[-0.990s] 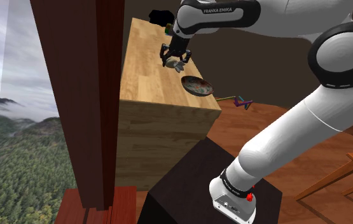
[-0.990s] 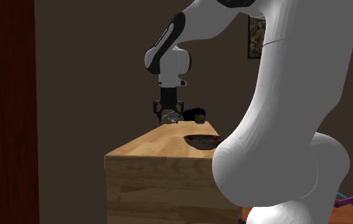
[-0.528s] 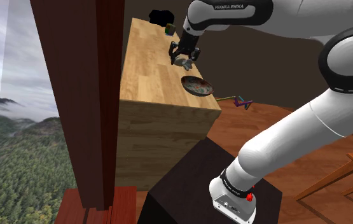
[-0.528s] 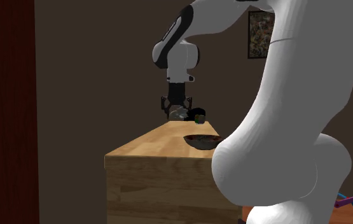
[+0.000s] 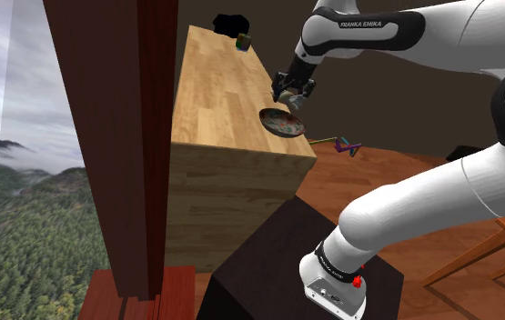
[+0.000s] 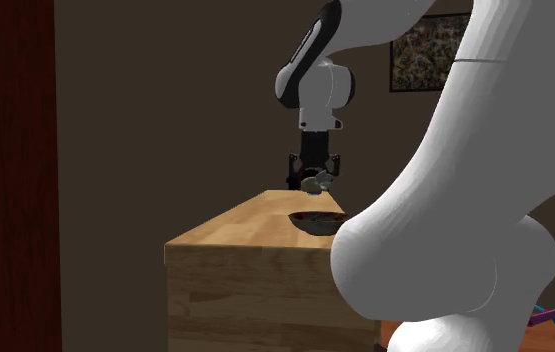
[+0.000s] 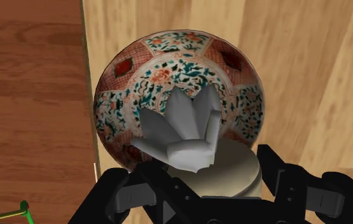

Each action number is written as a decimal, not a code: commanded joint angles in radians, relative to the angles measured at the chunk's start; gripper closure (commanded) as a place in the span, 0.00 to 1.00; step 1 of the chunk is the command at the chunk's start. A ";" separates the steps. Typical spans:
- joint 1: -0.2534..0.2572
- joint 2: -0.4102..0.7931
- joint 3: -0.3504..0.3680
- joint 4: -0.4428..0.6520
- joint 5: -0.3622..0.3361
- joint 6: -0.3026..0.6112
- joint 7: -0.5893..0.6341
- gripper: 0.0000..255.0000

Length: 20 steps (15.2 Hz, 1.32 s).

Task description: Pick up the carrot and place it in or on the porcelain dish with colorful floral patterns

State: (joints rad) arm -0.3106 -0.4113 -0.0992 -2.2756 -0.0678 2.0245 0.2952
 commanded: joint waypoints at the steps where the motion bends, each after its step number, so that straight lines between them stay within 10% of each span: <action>1: -0.010 -0.024 -0.017 -0.032 -0.006 0.009 -0.024 1.00; 20: -0.012 0.010 -0.024 -0.157 -0.010 0.168 -0.021 1.00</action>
State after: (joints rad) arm -0.3224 -0.4016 -0.1237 -2.4331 -0.0779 2.1926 0.2740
